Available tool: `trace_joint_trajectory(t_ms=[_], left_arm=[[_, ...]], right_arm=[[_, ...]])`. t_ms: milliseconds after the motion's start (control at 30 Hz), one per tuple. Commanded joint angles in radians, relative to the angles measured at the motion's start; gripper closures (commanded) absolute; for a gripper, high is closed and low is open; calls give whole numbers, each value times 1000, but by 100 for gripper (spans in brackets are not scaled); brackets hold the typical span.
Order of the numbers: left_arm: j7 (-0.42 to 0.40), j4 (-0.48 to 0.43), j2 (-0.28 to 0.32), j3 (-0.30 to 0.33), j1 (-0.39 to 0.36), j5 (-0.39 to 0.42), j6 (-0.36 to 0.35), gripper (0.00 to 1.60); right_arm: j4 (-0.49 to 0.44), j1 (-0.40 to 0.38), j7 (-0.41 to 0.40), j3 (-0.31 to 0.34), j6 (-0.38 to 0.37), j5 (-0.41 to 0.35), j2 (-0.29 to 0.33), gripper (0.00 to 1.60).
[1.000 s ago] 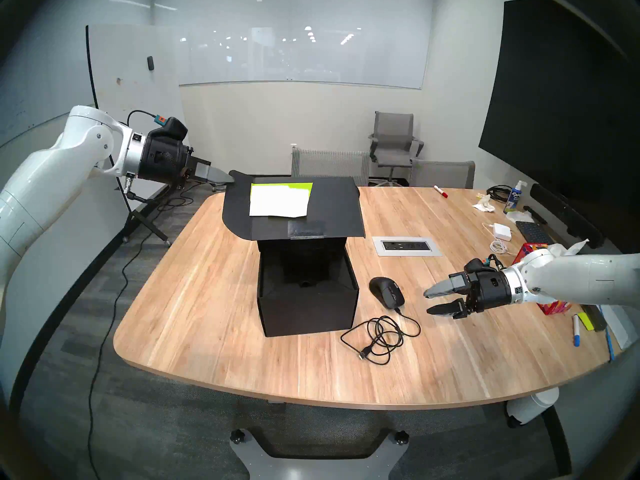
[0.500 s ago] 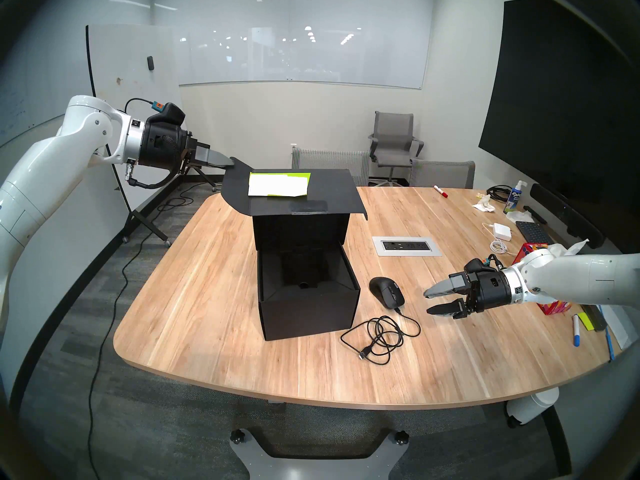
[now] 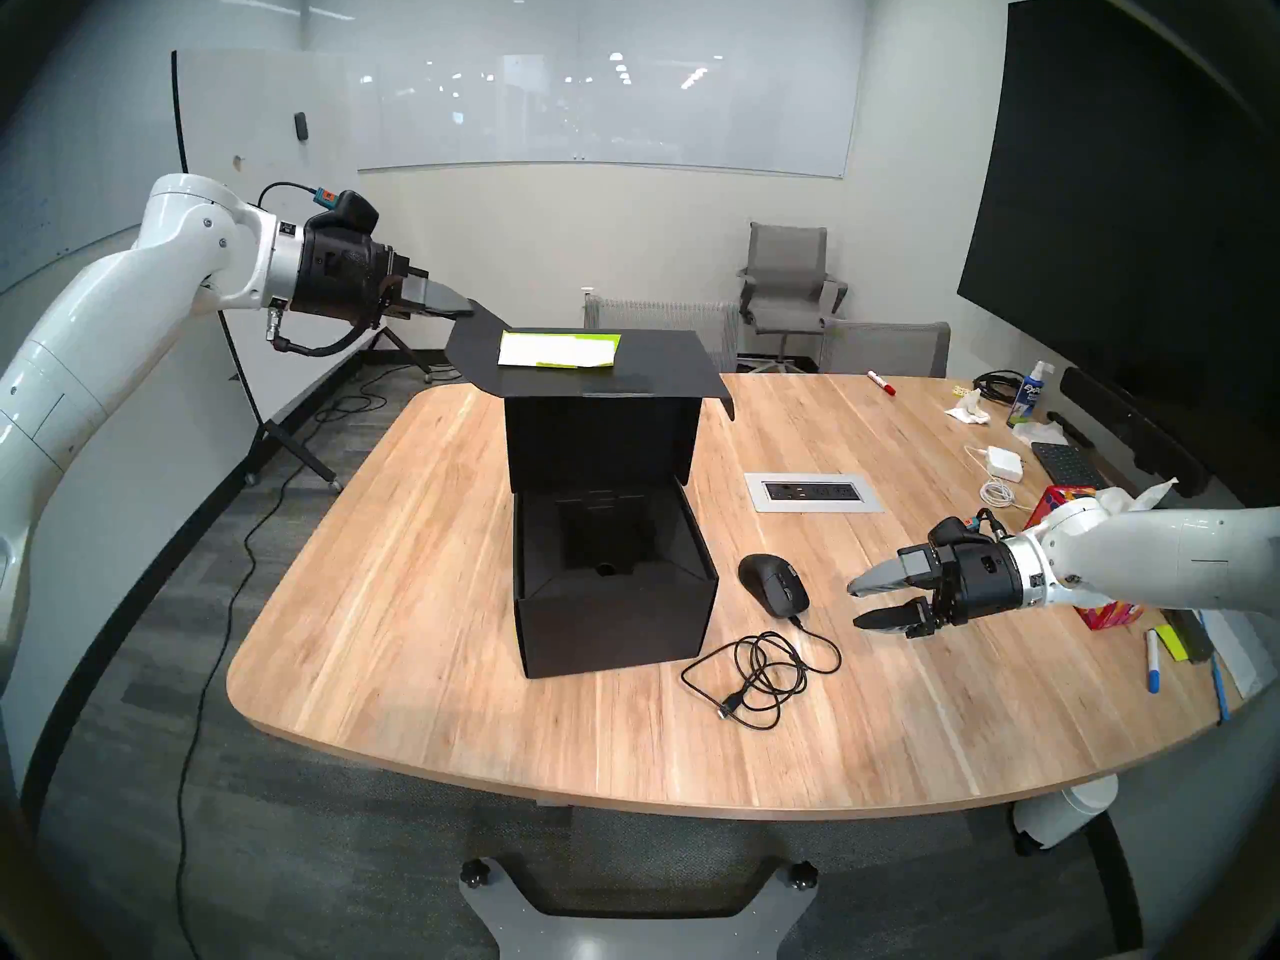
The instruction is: Open the box and place the mouse inside
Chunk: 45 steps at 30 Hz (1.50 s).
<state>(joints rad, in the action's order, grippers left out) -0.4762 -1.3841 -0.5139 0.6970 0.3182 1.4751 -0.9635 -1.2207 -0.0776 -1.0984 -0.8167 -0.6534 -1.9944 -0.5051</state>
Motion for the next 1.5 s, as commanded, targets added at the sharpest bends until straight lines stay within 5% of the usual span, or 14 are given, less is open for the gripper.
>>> trace_joint_trajectory(t_ms=[0,633,667,733,767,1467], left_arm=[[37,-11,-9,-36,-88,37,4,160],[72,-14,10,-140,-157,111,4,153],[72,-14,11,-145,-160,113,4,115],[69,-13,13,-159,-170,116,4,15],[68,-12,13,-164,-173,116,4,0],[34,1,28,-258,-233,98,4,0]], right_arm=[[2,-13,-6,9,-2,-2,0,0],[2,-13,-6,9,-2,-2,0,0],[2,-13,-6,9,-2,-2,0,0],[2,-13,-6,9,-2,-2,0,0],[2,-13,-6,9,-2,-2,0,0],[2,-13,-6,10,-2,-2,0,0]])
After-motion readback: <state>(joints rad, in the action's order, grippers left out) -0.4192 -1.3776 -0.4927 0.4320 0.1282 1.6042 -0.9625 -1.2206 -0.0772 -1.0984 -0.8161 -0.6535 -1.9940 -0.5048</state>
